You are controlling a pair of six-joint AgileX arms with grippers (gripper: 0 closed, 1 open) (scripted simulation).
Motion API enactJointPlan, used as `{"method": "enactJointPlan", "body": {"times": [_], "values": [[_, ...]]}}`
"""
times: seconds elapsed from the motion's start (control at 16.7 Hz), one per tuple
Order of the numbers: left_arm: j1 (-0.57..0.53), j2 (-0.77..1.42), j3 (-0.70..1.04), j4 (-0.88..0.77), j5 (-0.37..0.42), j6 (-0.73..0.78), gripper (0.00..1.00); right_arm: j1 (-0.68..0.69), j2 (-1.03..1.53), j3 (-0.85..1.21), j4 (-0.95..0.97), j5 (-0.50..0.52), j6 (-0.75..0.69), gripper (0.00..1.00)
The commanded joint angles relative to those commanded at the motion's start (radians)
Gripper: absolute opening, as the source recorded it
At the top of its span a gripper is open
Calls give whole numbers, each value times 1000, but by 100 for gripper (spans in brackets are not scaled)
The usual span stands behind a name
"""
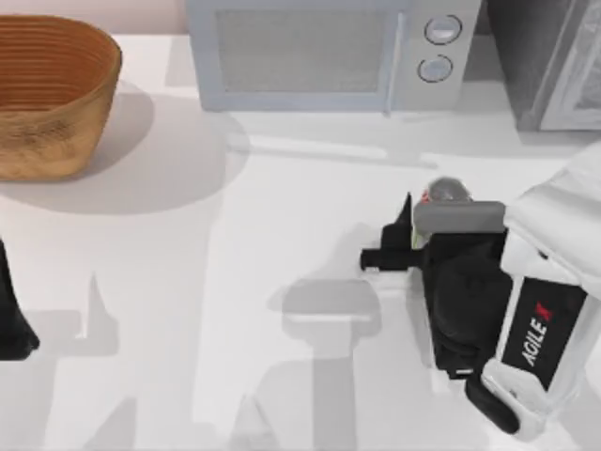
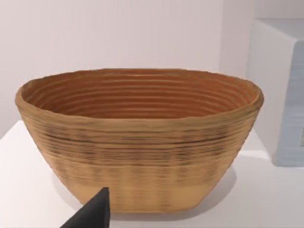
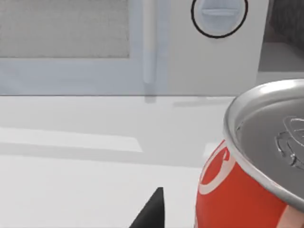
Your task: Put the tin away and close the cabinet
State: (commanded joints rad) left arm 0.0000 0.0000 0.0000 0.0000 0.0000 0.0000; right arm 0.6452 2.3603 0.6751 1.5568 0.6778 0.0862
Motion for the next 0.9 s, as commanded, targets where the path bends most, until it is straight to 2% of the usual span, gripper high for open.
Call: {"method": "enactJointPlan", "body": {"times": [0.36, 0.9], "values": [[0, 0, 0, 0, 0, 0, 100, 0, 0, 0, 0, 0, 0, 2], [0, 0, 0, 0, 0, 0, 100, 1, -1, -1, 0, 0, 1, 0]]}}
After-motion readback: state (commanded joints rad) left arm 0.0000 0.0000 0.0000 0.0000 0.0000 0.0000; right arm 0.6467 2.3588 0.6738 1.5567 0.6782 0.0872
